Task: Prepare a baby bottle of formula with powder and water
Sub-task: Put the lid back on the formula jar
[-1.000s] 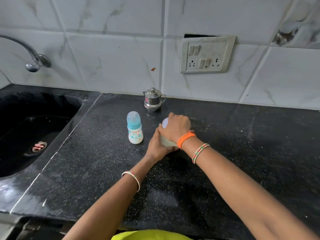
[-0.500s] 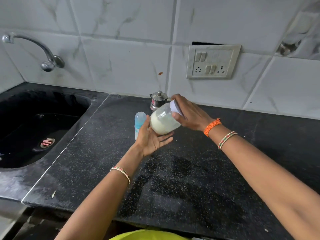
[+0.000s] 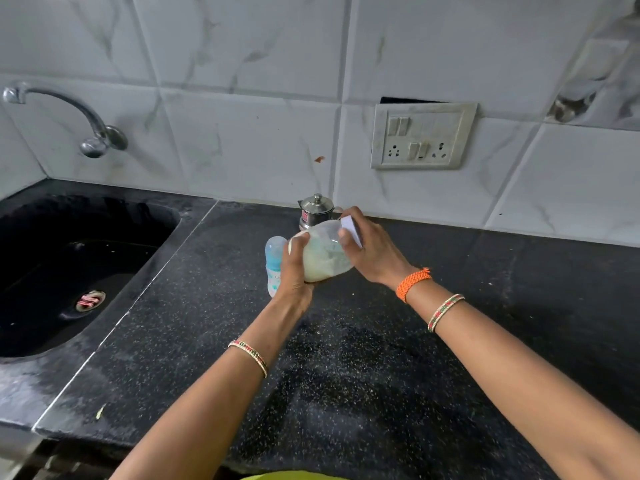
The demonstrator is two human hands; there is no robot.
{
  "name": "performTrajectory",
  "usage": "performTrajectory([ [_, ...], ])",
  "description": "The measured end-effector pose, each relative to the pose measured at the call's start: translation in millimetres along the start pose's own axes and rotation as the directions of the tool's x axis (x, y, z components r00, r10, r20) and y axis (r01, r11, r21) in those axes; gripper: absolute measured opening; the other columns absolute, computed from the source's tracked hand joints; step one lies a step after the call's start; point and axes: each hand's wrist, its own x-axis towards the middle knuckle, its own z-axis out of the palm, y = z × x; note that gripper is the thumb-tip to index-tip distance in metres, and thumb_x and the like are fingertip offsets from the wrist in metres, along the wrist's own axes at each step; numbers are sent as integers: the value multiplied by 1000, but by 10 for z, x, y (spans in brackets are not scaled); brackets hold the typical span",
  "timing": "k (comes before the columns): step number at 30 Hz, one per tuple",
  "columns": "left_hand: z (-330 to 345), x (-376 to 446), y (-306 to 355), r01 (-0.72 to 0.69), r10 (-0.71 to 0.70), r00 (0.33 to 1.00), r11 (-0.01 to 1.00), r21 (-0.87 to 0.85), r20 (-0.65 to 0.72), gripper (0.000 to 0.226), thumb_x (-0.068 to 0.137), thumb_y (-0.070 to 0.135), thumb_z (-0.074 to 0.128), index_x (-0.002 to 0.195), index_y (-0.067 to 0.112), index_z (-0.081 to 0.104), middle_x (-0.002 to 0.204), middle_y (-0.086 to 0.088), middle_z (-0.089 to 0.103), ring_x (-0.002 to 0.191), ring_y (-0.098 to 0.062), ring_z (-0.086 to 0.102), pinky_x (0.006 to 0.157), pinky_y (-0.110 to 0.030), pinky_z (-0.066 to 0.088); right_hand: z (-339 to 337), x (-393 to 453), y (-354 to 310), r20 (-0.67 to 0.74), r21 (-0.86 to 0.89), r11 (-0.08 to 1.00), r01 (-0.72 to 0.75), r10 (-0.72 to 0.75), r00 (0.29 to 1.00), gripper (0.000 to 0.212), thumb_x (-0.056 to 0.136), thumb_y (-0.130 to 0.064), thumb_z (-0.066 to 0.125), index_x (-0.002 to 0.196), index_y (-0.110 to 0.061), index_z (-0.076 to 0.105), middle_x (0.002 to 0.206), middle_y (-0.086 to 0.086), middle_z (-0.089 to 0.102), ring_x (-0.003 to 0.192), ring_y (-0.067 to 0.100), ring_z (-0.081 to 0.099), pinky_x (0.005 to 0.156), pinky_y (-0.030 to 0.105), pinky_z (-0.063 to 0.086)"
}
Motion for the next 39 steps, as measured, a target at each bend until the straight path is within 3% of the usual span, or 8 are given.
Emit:
performTrajectory([
  [3, 51, 39, 21, -77, 71, 996, 992, 103, 57, 54, 71, 32, 59, 122, 19, 44, 106, -7, 57, 93, -22, 58, 61, -33, 54, -67, 154, 7, 264, 242, 808, -537, 477, 838, 50, 93, -59, 31, 108, -16, 52, 81, 7, 61, 49, 14, 50, 41, 20, 37],
  [5, 73, 65, 7, -40, 28, 992, 995, 92, 124, 57, 67, 28, 59, 121, 22, 42, 110, -7, 55, 97, -23, 56, 68, -37, 52, -210, 255, 64, 423, 316, 702, -638, 498, 757, 53, 92, -58, 38, 113, -13, 56, 81, 11, 62, 43, 12, 46, 38, 18, 36],
  [12, 194, 345, -34, 308, -322, 916, 947, 96, 239, 49, 87, 38, 59, 130, 18, 48, 129, -15, 55, 113, -34, 56, 92, -51, 50, -621, 523, 313, 475, 290, 778, -558, 389, 790, 43, 89, -38, 62, 128, -25, 50, 113, 9, 55, 77, 20, 60, 52, 29, 54],
  [16, 341, 622, -29, 377, -394, 894, 919, 116, 215, 42, 89, 40, 55, 125, 18, 51, 123, -15, 56, 112, -34, 55, 89, -50, 48, -737, 640, 508, 494, 231, 838, -494, 336, 802, 39, 83, -16, 71, 115, -33, 56, 123, 6, 45, 97, 23, 54, 63, 34, 60],
  [20, 512, 886, 2, 381, -414, 906, 886, 264, 83, 16, 95, 19, 49, 109, 13, 54, 102, -10, 57, 95, -25, 57, 87, -44, 48, -747, 839, 766, 472, 65, 917, -394, 320, 821, 52, 76, 0, 73, 116, -29, 57, 128, 5, 44, 97, 26, 52, 68, 35, 59],
  [23, 588, 1143, 148, 325, -339, 941, 890, 321, -11, 28, 96, 0, 40, 121, 11, 48, 88, -6, 50, 100, -23, 53, 100, -38, 42, -635, 1070, 992, 472, -199, 953, -227, 296, 830, 59, 70, 4, 72, 121, -21, 56, 131, 6, 47, 115, 26, 46, 94, 40, 46],
  [31, 187, 1632, 749, 264, -351, 908, 903, 339, 229, 31, 95, -3, 39, 122, 5, 53, 111, -9, 68, 97, -18, 67, 84, -27, 56, -232, 1519, 1469, 579, -357, 933, 49, 180, 795, 49, 74, 15, 44, 110, -14, 61, 121, 4, 54, 112, 30, 44, 94, 35, 37],
  [39, -57, 1822, 803, 318, -412, 885, 875, 365, 215, 25, 95, 2, 41, 109, 8, 61, 101, -7, 74, 91, -16, 71, 88, -30, 53, -143, 1633, 1575, 489, -6, 928, -372, 327, 808, 40, 70, 17, 48, 83, -13, 71, 135, 6, 57, 141, 18, 31, 107, 28, 22],
])
